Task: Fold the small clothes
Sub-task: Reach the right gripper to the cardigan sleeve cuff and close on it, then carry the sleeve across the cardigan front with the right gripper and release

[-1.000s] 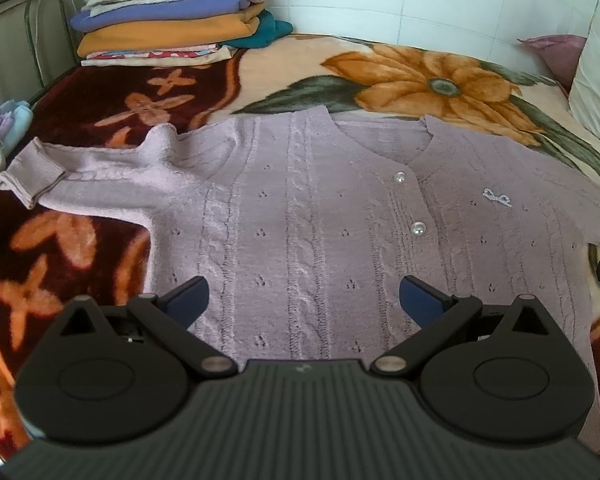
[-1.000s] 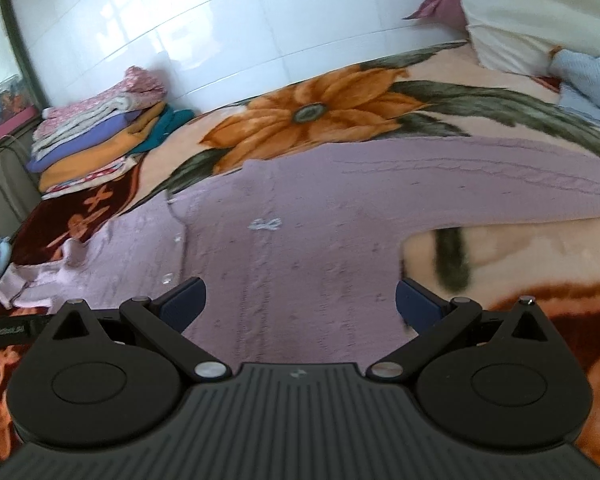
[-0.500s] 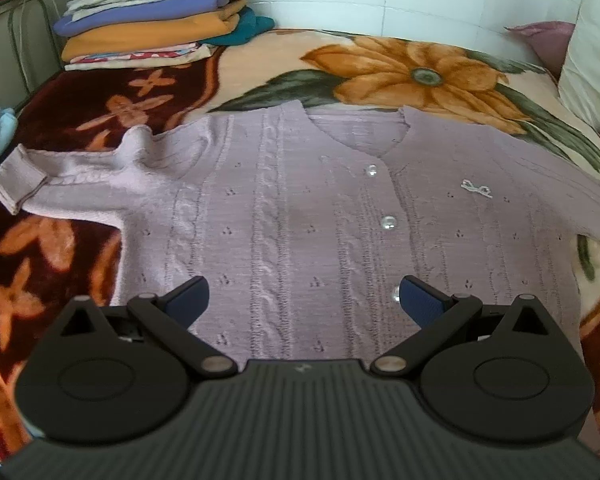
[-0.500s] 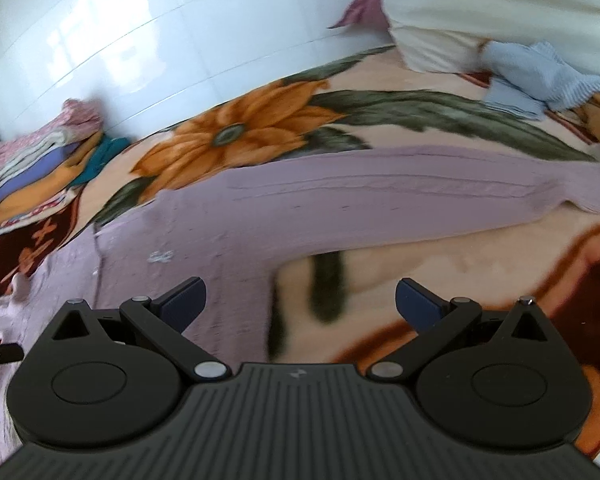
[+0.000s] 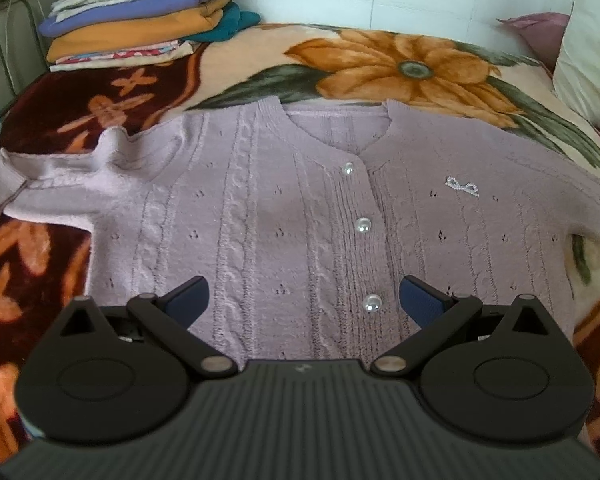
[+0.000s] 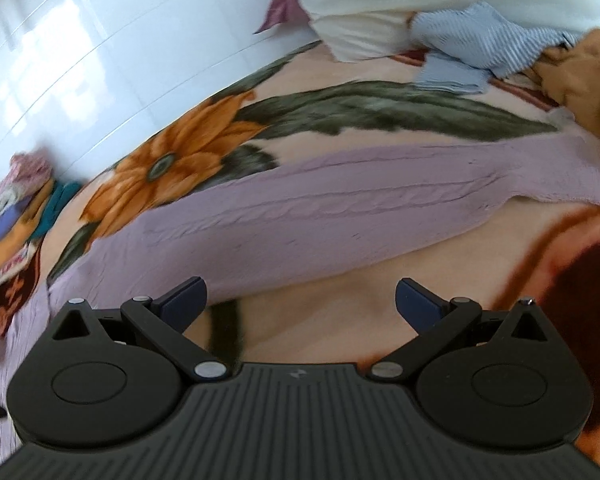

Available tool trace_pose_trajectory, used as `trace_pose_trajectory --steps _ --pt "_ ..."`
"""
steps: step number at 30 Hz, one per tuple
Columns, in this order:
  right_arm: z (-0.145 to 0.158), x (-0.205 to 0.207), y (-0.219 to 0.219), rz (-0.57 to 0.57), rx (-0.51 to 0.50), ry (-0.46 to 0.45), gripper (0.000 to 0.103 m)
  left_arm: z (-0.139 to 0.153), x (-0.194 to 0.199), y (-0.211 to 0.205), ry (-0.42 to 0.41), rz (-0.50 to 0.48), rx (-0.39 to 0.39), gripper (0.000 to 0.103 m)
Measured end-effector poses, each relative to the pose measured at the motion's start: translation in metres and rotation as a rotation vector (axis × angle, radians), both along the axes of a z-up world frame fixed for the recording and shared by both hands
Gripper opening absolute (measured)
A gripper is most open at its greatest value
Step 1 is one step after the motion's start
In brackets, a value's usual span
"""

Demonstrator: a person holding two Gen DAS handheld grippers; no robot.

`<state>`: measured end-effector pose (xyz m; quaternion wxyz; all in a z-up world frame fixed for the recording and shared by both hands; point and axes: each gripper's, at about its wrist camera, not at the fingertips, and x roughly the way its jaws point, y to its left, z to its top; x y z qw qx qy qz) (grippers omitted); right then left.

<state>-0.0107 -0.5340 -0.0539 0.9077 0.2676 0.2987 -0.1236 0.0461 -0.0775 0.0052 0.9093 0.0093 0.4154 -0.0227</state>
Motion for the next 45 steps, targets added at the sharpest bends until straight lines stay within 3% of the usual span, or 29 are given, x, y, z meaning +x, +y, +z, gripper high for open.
trace_pose_trajectory --steps 6,16,21,25,27,32,34,39,41,45 --pt "-0.029 0.023 -0.036 -0.094 0.096 0.002 0.101 -0.012 0.003 -0.005 0.024 0.0 0.017 0.103" --pt "-0.048 0.042 -0.074 -0.179 0.143 -0.117 0.1 -0.029 0.01 -0.011 0.057 -0.006 0.037 0.103" --pt "-0.052 0.04 -0.093 -0.242 0.218 -0.175 0.091 -0.038 0.012 -0.011 0.083 -0.002 0.051 0.103" --pt "-0.053 0.017 -0.099 -0.249 0.29 -0.197 0.089 -0.04 0.012 -0.008 0.086 0.0 0.036 0.103" --pt "-0.056 0.007 -0.103 -0.253 0.32 -0.207 0.083 -0.04 0.013 -0.008 0.083 -0.002 0.04 0.103" --pt "-0.062 0.01 -0.116 -0.272 0.324 -0.208 0.075 -0.045 0.013 -0.009 0.09 -0.002 0.044 0.103" --pt "-0.062 0.017 -0.118 -0.293 0.293 -0.204 0.069 -0.046 0.013 -0.01 0.089 -0.003 0.049 0.103" --pt "-0.06 0.022 -0.121 -0.34 0.215 -0.153 0.019 -0.05 0.016 -0.01 0.1 -0.011 0.046 0.103" --pt "-0.059 0.013 -0.125 -0.35 0.24 -0.162 0.009 -0.051 0.016 -0.009 0.098 -0.018 0.046 0.103" --pt "-0.048 -0.005 -0.122 -0.344 0.222 -0.21 0.007 -0.053 0.016 -0.009 0.091 -0.038 0.051 0.103"
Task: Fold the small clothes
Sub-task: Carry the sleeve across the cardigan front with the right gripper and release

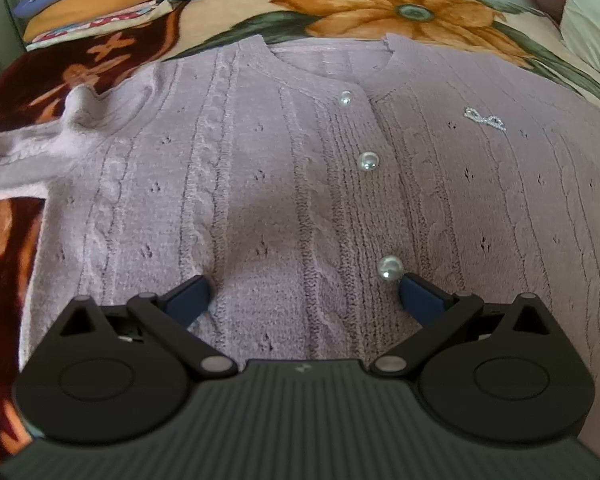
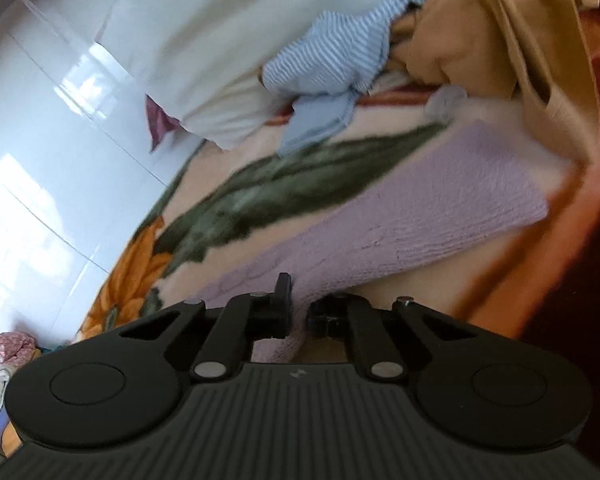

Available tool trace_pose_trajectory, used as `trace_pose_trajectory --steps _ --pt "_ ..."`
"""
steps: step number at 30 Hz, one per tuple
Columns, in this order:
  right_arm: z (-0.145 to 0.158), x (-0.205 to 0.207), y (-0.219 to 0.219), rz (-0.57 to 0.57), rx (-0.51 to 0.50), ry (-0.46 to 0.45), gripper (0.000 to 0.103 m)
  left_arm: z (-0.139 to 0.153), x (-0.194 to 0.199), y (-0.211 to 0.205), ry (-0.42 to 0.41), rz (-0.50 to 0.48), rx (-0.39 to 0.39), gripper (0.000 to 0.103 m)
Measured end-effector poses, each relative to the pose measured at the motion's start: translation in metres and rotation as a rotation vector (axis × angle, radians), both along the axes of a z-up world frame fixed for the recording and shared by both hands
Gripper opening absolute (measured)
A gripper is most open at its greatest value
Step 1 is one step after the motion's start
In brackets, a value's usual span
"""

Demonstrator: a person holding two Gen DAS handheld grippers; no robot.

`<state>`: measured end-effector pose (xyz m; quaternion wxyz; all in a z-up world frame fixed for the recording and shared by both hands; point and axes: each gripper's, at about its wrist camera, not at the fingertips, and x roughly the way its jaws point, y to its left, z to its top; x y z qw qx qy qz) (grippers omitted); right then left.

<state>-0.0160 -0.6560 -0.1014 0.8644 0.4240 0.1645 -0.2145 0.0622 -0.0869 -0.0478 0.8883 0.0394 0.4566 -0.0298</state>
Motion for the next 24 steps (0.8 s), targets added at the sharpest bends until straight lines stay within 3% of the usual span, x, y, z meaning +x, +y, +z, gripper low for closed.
trace_pose_trajectory --steps 8,13,24 --pt "0.053 -0.011 0.037 0.095 -0.101 -0.138 0.007 0.002 0.0 0.001 -0.003 -0.015 -0.007 0.103" --pt "0.091 -0.005 0.073 0.189 -0.161 -0.201 0.007 0.014 -0.003 0.01 -0.022 -0.02 -0.05 0.103" --pt "0.142 0.027 0.169 0.357 -0.235 -0.259 0.007 0.05 -0.003 0.048 -0.094 0.004 -0.028 0.103"
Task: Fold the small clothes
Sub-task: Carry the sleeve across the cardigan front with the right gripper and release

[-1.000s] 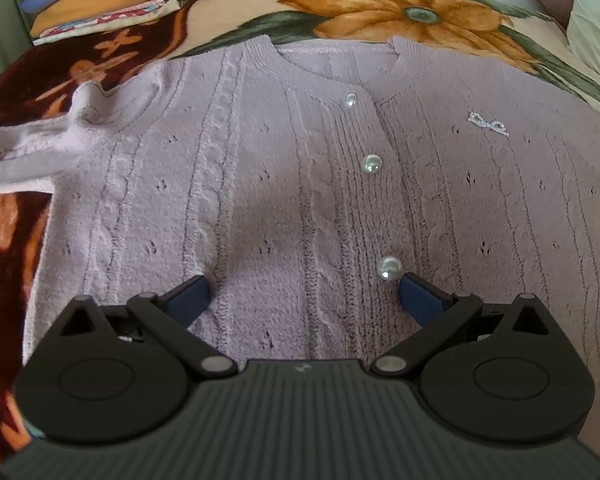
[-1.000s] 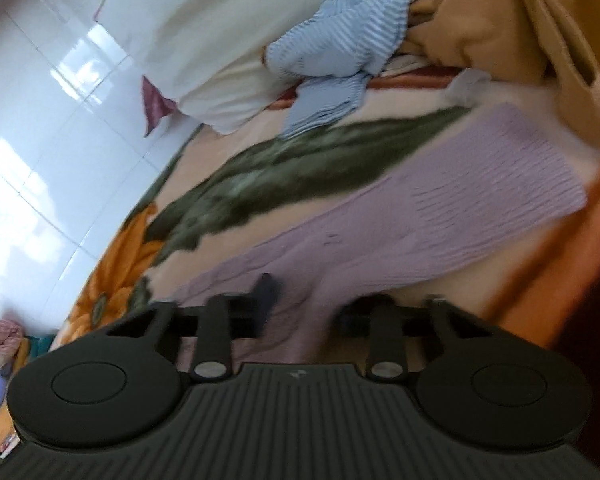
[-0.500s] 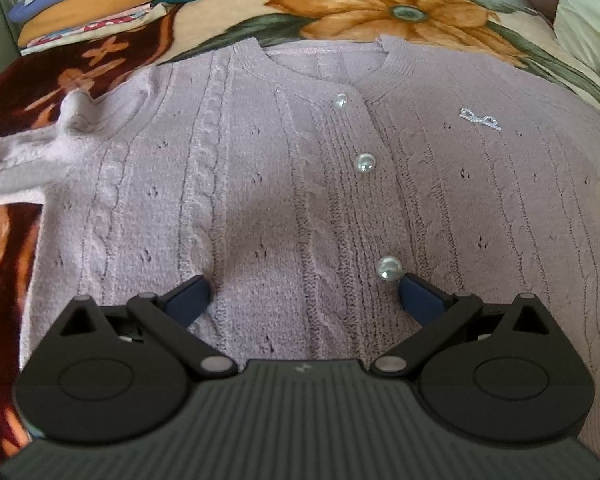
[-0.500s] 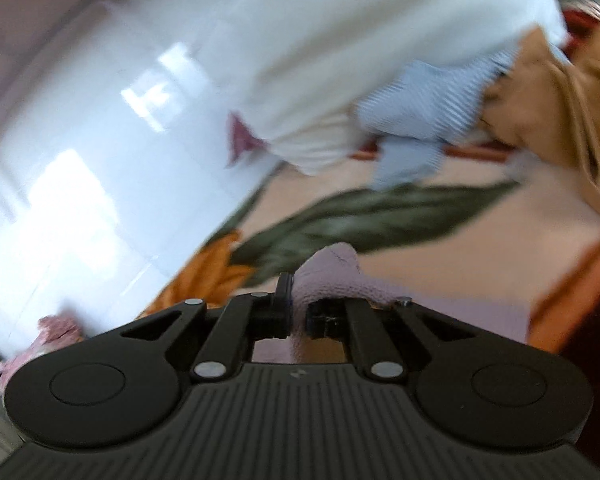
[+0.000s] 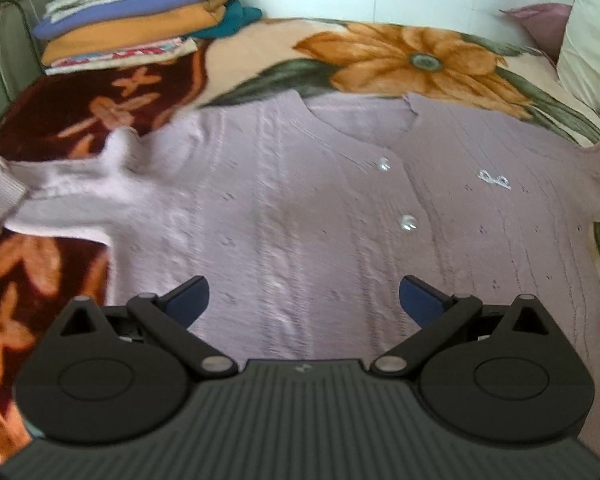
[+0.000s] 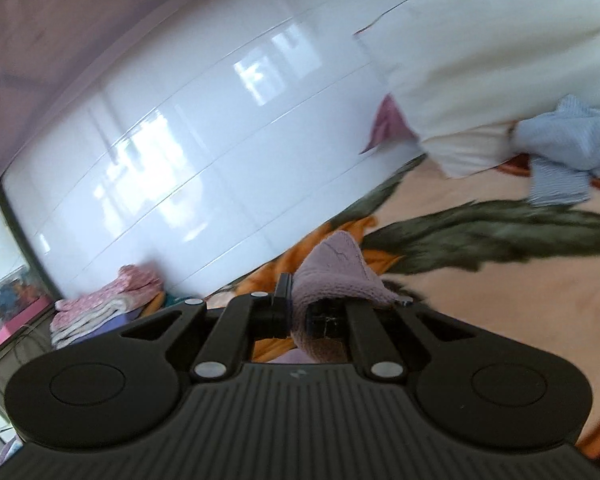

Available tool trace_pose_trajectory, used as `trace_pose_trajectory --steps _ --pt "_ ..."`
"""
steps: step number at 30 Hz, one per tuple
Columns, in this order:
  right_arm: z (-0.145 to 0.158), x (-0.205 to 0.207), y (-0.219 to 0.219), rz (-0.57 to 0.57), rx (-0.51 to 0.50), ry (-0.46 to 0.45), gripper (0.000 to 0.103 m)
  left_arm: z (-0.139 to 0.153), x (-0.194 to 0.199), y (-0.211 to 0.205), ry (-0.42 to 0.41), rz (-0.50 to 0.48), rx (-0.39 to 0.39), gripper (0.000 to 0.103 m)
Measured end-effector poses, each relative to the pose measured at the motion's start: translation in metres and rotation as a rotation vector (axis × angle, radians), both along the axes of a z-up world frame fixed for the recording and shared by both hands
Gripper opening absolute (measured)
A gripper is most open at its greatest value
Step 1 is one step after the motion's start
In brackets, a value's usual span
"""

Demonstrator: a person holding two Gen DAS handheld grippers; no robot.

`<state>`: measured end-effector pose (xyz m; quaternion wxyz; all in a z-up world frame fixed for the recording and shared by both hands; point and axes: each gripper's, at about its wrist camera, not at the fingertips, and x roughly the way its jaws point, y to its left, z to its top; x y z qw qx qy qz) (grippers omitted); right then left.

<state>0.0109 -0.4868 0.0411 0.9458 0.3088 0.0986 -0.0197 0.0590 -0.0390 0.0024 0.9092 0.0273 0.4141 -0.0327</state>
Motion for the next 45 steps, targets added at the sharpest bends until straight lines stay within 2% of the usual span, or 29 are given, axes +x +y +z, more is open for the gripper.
trace_pose_trajectory --steps 9,21,28,36,45 --pt "0.02 0.021 0.077 0.109 -0.068 0.003 0.007 0.016 0.0 0.036 -0.031 0.053 -0.013 0.103" --pt "0.033 0.045 0.145 0.199 -0.124 0.021 0.007 0.019 0.001 0.063 -0.042 0.063 -0.061 0.103" --pt "0.034 0.056 0.186 0.266 -0.124 0.025 0.007 0.017 0.001 0.081 -0.041 0.088 -0.079 0.103" --pt "0.015 0.077 0.243 0.377 -0.167 0.068 0.007 0.011 0.0 0.099 -0.037 0.116 -0.086 0.103" --pt "-0.038 0.1 0.293 0.467 -0.209 0.198 0.007 0.006 -0.002 0.116 -0.035 0.148 -0.095 0.103"
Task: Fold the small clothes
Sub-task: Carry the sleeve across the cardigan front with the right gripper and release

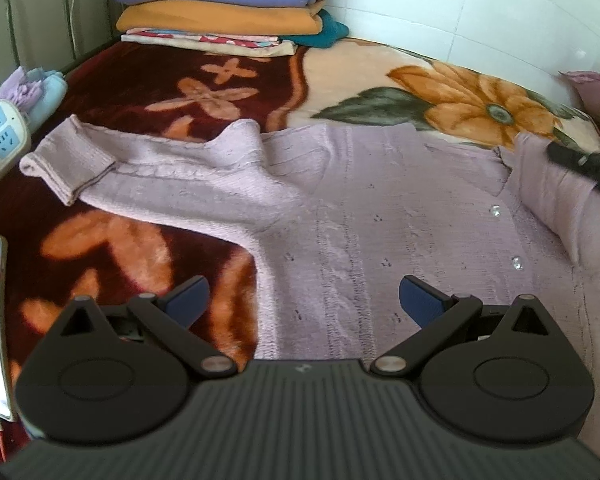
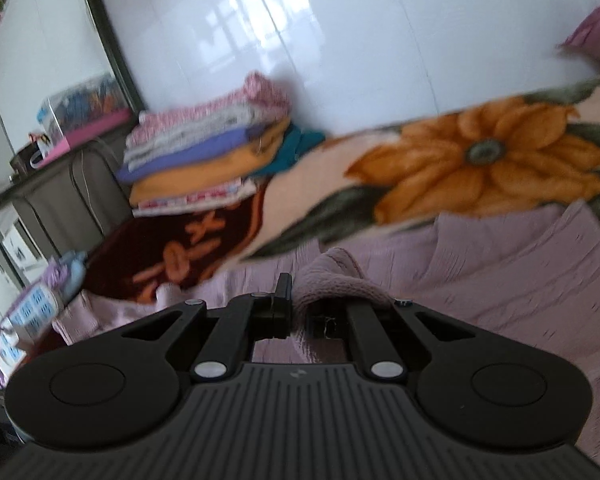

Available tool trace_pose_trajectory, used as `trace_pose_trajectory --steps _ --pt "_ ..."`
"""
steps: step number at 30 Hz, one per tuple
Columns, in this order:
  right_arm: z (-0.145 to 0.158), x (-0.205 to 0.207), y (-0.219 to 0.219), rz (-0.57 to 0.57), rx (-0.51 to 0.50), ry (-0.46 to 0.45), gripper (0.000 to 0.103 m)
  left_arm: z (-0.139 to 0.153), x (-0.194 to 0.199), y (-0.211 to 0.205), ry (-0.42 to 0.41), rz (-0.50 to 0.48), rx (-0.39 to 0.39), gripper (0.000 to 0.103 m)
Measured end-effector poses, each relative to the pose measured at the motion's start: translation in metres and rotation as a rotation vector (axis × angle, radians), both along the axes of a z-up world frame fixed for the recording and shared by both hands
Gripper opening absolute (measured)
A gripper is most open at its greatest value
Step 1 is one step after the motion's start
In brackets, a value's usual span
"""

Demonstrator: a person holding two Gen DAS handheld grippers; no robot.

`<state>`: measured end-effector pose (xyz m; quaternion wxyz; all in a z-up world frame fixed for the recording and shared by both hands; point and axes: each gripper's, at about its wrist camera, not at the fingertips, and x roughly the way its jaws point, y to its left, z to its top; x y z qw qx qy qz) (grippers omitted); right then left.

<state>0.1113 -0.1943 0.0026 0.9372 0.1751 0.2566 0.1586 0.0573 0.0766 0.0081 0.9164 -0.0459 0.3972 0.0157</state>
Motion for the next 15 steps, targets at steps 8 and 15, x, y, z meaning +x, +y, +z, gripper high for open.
trace_pose_trajectory --steps 8,15 --pt "-0.044 0.012 0.031 0.06 -0.046 0.104 0.007 -0.003 -0.001 0.006 0.001 0.008 0.0 0.103" --pt "-0.056 0.006 0.034 0.09 -0.029 0.147 0.033 -0.005 -0.001 0.011 0.001 0.018 -0.001 0.103"
